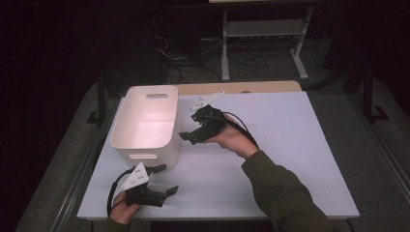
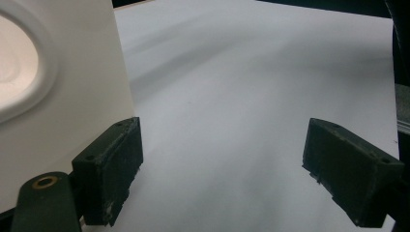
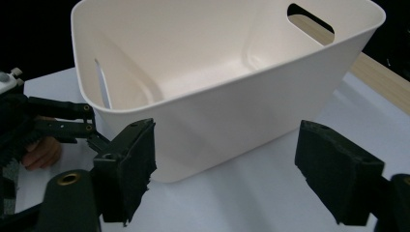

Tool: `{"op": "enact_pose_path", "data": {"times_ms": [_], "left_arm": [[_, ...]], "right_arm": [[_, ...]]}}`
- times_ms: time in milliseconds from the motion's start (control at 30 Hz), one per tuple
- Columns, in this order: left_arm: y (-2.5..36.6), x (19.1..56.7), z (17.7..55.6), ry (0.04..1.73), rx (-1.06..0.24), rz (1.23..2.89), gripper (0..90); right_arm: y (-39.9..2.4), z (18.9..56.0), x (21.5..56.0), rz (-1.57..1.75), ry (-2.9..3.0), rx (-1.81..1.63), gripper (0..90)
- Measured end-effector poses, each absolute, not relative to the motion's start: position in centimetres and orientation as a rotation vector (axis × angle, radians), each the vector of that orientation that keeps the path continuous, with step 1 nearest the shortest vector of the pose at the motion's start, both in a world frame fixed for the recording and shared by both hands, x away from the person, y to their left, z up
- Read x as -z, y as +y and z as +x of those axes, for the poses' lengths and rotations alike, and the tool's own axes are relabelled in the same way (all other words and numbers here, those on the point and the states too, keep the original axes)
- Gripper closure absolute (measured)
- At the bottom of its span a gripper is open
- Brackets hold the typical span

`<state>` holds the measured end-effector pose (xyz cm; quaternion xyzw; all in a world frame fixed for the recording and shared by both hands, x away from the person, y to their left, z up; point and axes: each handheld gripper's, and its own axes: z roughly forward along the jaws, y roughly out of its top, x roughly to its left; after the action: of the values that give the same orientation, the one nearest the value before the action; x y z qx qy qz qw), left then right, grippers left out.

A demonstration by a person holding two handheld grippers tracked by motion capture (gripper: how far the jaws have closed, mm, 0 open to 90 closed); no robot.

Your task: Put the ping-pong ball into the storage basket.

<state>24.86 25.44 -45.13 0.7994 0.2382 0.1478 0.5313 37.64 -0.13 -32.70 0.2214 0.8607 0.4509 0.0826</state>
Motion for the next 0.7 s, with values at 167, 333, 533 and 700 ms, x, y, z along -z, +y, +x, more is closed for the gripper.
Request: {"op": "enact_pose_path", "data": {"times_ms": [167, 333, 533, 700], "left_arm": [[25.4, 45.1, 24.8, 0.564, -0.357, 1.905, 14.1], [25.4, 45.1, 24.8, 0.565, -0.357, 1.906, 14.1], [25.5, 45.1, 24.8, 0.560, -0.361, 1.902, 14.1], [25.5, 45.1, 24.8, 0.563, -0.359, 1.903, 14.1]], "right_arm": [[-0.6, 37.4, 33.3, 0.685, 2.557, -1.343, 16.9], [-0.9, 37.2, 33.7, 0.702, 2.541, -1.334, 13.9], [-1.2, 37.0, 34.4, 0.721, 2.525, -1.339, 13.2], [-1.5, 36.8, 35.3, 0.737, 2.516, -1.341, 12.7]]}}
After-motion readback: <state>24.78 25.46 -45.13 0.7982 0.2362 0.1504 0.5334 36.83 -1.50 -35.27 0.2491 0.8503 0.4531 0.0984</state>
